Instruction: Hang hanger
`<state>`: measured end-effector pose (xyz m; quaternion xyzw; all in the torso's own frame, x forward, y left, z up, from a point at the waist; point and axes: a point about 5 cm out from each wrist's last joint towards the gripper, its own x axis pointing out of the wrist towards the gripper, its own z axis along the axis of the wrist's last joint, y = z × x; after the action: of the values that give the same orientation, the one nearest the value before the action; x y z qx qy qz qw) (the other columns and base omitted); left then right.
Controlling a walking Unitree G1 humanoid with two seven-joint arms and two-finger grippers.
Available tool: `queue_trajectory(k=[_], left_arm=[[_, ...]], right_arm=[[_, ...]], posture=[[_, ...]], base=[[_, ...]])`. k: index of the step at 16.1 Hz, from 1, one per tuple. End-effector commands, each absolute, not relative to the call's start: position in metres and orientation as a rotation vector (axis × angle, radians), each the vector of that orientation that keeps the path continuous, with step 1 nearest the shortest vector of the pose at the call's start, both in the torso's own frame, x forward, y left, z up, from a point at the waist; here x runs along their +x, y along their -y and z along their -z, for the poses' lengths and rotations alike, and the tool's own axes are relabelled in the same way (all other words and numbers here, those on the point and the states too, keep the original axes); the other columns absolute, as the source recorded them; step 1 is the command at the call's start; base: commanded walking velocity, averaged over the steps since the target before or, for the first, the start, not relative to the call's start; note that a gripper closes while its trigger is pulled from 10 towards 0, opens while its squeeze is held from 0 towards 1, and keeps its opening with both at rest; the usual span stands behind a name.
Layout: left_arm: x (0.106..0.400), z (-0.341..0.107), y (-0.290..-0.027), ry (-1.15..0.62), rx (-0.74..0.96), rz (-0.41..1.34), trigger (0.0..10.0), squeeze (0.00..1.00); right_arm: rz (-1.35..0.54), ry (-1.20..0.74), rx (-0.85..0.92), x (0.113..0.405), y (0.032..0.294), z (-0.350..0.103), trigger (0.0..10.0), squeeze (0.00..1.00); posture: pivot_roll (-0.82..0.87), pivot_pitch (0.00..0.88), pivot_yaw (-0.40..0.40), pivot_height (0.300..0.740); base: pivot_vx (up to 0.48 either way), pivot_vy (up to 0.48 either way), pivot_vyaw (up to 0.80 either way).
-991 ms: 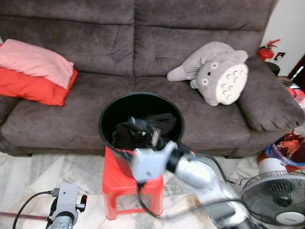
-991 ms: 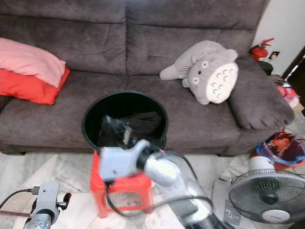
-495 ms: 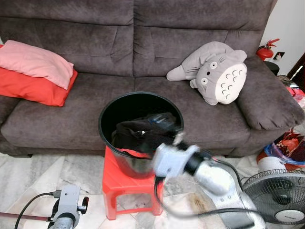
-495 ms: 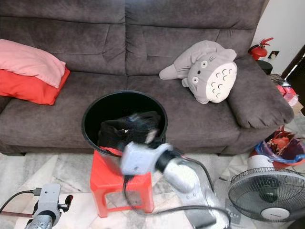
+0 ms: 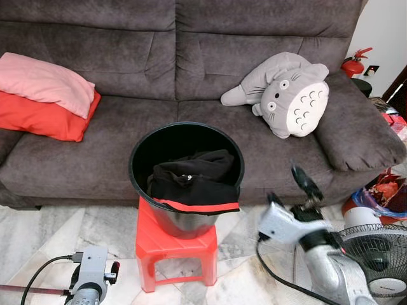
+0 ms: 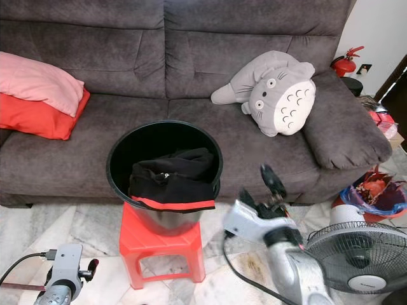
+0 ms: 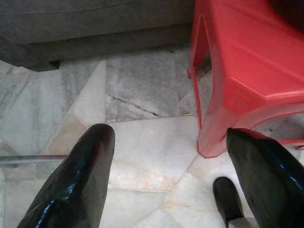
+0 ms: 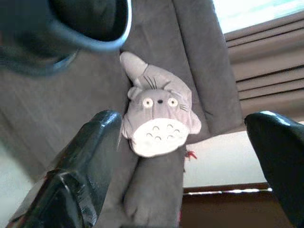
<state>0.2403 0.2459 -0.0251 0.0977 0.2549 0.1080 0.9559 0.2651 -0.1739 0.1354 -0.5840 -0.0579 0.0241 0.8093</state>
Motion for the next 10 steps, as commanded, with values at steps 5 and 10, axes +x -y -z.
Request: queue_trajectory(k=[5, 10], left_arm=[[0.232, 0.033, -0.243, -0.554, 0.193, -0.212, 10.0, 0.0], [0.231, 0.033, -0.244, -0.55, 0.192, -0.217, 10.0, 0.0]], right_arm=[[-0.133, 0.09, -1.321, 0.269, 0.174, -0.097, 10.0, 0.0], [-0.141, 0.136, -1.384, 0.275, 0.183, -0.083, 10.0, 0.0]], posture=[[-0.1, 0.188, -0.018, 0.74], [-0.1, 0.185, -0.014, 0.74]], base=[[0.0, 0.0, 0.0], [0.0, 0.0, 0.0]])
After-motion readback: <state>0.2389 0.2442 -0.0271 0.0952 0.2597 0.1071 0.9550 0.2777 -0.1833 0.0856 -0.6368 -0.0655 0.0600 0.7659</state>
